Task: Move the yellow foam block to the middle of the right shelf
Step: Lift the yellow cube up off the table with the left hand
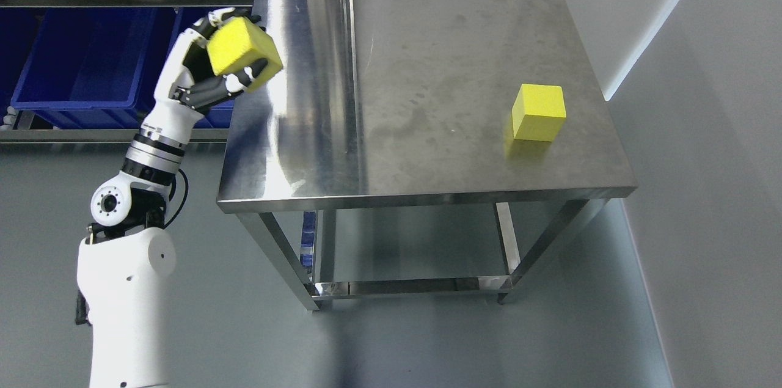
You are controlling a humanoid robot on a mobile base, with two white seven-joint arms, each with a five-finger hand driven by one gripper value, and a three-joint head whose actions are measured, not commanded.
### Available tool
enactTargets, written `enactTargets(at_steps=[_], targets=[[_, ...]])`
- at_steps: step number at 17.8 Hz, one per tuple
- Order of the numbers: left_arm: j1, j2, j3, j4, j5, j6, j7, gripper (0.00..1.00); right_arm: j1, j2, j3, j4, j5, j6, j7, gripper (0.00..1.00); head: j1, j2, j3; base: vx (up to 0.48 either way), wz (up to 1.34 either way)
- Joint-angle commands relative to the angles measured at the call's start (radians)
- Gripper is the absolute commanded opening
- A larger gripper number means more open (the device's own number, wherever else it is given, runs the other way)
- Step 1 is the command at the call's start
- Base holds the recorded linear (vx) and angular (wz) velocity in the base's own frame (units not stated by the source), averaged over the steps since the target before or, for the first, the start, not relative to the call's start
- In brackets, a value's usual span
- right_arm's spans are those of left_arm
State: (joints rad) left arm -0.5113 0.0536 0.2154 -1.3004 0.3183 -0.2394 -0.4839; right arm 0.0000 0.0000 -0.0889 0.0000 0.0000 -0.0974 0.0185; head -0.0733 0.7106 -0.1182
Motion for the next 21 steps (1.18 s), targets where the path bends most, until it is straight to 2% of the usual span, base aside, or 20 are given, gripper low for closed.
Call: enactTargets(at_steps=[1,4,7,14,21], targets=[[-0.019,-0.036,0.144,-0.129,0.035,-0.014,0.34,0.15,-0.002,-0.017,0.0,-0.017,0.0,0.001,0.0,1.0,0.0,0.0,0.0,0.0,0.0],[0.014,-0.036,0.136,-0.14,0.035,-0.037,0.36,0.14,-0.003,-0.017,0.0,-0.017,0.0,0.001,0.0,1.0,0.0,0.0,0.0,0.0,0.0],[0.053,-0.036,0.127,-0.14,0.03,-0.072,0.247,0.14,-0.002,-0.017,0.0,-0.017,0.0,0.001,0.0,1.0,0.0,0.0,0.0,0.0,0.0],[0.083,-0.036,0.188,-0.14,-0.041,-0.072,0.24,0.14,-0.002,-0.017,0.0,-0.017,0.0,0.001,0.0,1.0,0.0,0.0,0.0,0.005,0.02],[0.146,-0.036,0.179,-0.14,-0.059,-0.093,0.237,0.14,-0.002,-0.017,0.0,-0.017,0.0,0.001,0.0,1.0,0.0,0.0,0.0,-0.017,0.13]])
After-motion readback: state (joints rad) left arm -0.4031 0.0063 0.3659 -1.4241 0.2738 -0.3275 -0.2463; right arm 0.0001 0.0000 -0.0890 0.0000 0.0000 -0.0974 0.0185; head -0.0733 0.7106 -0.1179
